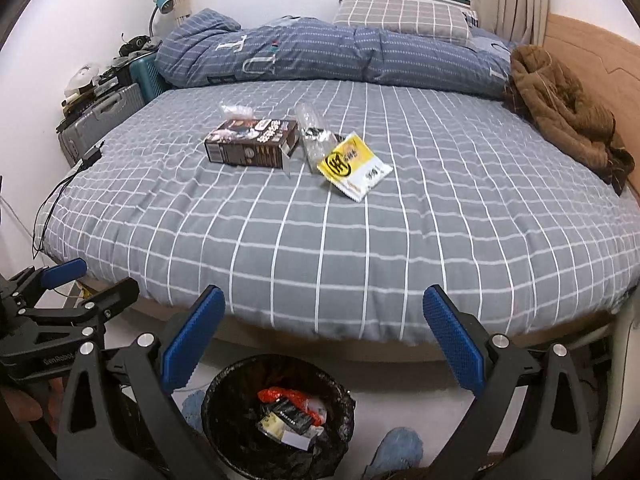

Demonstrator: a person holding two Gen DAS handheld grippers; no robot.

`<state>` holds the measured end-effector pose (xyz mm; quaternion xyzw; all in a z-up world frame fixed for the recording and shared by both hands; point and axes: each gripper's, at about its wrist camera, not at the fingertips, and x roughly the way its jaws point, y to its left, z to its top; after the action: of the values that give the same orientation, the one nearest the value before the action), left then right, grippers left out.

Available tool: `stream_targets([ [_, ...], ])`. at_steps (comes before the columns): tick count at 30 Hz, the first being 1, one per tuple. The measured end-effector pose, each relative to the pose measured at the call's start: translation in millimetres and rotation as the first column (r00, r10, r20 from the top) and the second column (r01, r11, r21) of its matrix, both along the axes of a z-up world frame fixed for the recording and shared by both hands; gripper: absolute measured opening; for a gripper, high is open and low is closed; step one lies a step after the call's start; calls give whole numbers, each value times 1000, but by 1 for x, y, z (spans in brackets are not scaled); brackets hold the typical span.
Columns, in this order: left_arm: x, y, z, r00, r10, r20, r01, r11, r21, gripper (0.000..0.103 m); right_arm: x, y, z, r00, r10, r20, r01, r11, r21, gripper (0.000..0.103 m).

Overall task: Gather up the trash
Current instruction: 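Move both tools back toward the yellow wrapper and brown box on the bed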

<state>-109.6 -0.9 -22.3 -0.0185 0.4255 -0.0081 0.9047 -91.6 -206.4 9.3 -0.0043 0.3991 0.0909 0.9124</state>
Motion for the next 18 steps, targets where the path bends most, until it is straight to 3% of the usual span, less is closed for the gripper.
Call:
stream_targets([
  [18,82,12,7,1000,8,9,-8,1000,9,97,86,9,3,1000,17,18,-17,1000,-11,95],
])
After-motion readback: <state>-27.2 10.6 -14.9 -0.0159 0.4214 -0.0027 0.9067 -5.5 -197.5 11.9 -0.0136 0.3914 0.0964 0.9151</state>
